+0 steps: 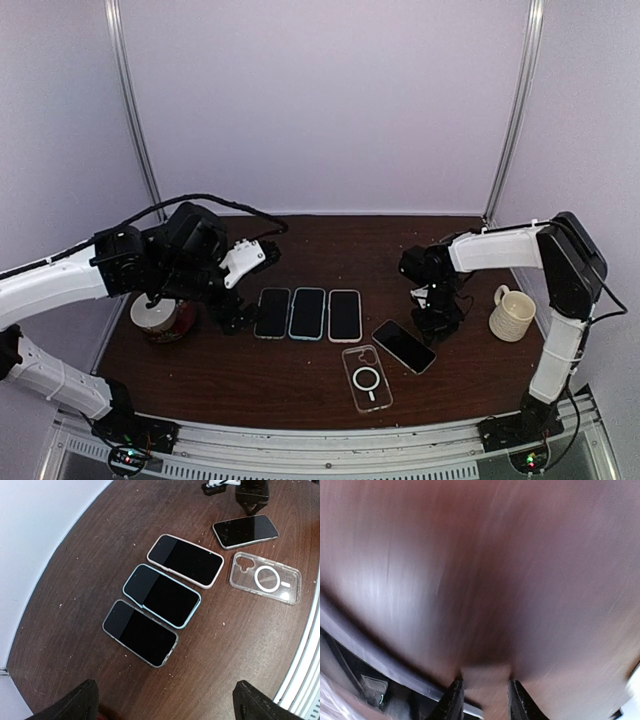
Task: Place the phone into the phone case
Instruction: Pick up the phone at the center of the board, then move the phone case to the center of the board, then install the phone into the phone case, then move the phone with the phone case to the center of the board.
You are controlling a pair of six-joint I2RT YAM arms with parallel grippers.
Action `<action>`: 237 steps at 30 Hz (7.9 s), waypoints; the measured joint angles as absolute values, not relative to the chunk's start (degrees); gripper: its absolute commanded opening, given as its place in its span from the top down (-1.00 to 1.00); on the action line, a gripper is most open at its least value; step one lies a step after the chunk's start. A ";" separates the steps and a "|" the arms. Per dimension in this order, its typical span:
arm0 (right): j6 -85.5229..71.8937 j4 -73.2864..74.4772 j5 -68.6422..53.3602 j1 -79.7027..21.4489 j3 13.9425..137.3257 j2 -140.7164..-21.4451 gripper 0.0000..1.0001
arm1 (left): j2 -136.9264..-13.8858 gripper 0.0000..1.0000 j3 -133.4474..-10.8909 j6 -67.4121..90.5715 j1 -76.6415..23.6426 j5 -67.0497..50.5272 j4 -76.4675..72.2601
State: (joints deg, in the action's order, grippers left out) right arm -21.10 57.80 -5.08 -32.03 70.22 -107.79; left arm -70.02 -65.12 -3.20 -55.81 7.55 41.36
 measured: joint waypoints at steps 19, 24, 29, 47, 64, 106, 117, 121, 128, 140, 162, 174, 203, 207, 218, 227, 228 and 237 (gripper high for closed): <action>-30.98 65.95 0.78 -48.51 83.90 -104.38 -0.99 | -68.99 -0.95 -60.58 -6.33 -54.02 4.80 41.32; -27.09 65.19 0.16 -48.49 84.90 -110.85 -0.99 | -68.79 -0.95 -60.05 -6.61 -53.93 4.23 40.58; -24.47 66.02 -0.91 -48.07 84.90 -112.42 -0.97 | -68.79 -0.95 -59.66 -7.11 -53.69 4.25 40.42; -19.33 65.32 -8.12 -43.81 84.71 -118.30 -0.80 | -68.79 -0.95 -58.48 -7.90 -53.43 3.99 40.34; -22.39 63.22 -7.55 -44.03 82.35 -115.74 -0.06 | -69.71 -0.91 -57.08 -10.22 -52.86 1.87 39.68; -33.19 51.13 6.87 -45.10 54.59 -70.30 0.05 | -119.35 0.05 -83.53 -15.86 -71.96 -7.31 28.03; -39.13 43.48 8.58 -61.12 56.80 -81.58 0.12 | -94.50 -0.12 -65.06 2.39 -60.07 -7.86 16.91; -41.36 39.88 8.80 -64.10 57.32 -86.11 0.13 | -93.82 -0.12 -62.74 6.57 -60.12 -3.92 16.08; -43.59 39.22 9.26 -65.98 59.16 -92.97 0.15 | -93.38 -0.12 -60.69 10.92 -59.92 1.34 16.01; -46.48 43.18 8.86 -68.05 60.10 -92.90 0.15 | -92.55 -0.12 -60.29 11.49 -59.81 4.14 16.14; -54.06 42.04 7.29 -68.40 59.46 -95.59 -0.03 | -92.55 -0.12 -60.29 11.07 -59.81 5.39 16.45; -56.88 43.51 7.25 -68.36 59.37 -98.39 -0.99 | -92.58 -0.14 -60.31 11.00 -59.66 5.30 16.58; -52.75 30.89 -9.32 -57.41 42.13 -82.26 -0.18 | -111.74 0.33 -73.56 -3.29 -68.51 -15.33 17.87; -52.77 28.23 -10.94 -56.10 39.48 -80.68 -0.17 | -115.66 0.30 -77.41 -4.64 -68.73 -16.47 18.33; -54.26 26.26 -12.60 -53.80 34.98 -76.14 -0.13 | -122.10 0.38 -85.60 -8.45 -69.10 -20.45 21.45; -54.30 28.40 -12.78 -52.88 34.52 -73.34 -0.10 | -123.09 0.38 -85.97 -8.36 -69.10 -25.74 19.57; -54.22 28.82 -12.80 -52.88 34.59 -73.28 -0.10 | -122.98 0.38 -85.95 -7.60 -69.04 -26.15 19.44; -53.12 25.80 -16.75 -52.88 34.61 -73.34 -0.05 | -110.91 0.57 -77.10 -8.32 -67.55 -29.41 18.70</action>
State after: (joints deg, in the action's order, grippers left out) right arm -53.12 25.80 -16.75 -52.88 34.61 -73.34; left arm -110.91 -77.10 -8.32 -67.55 -29.41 18.70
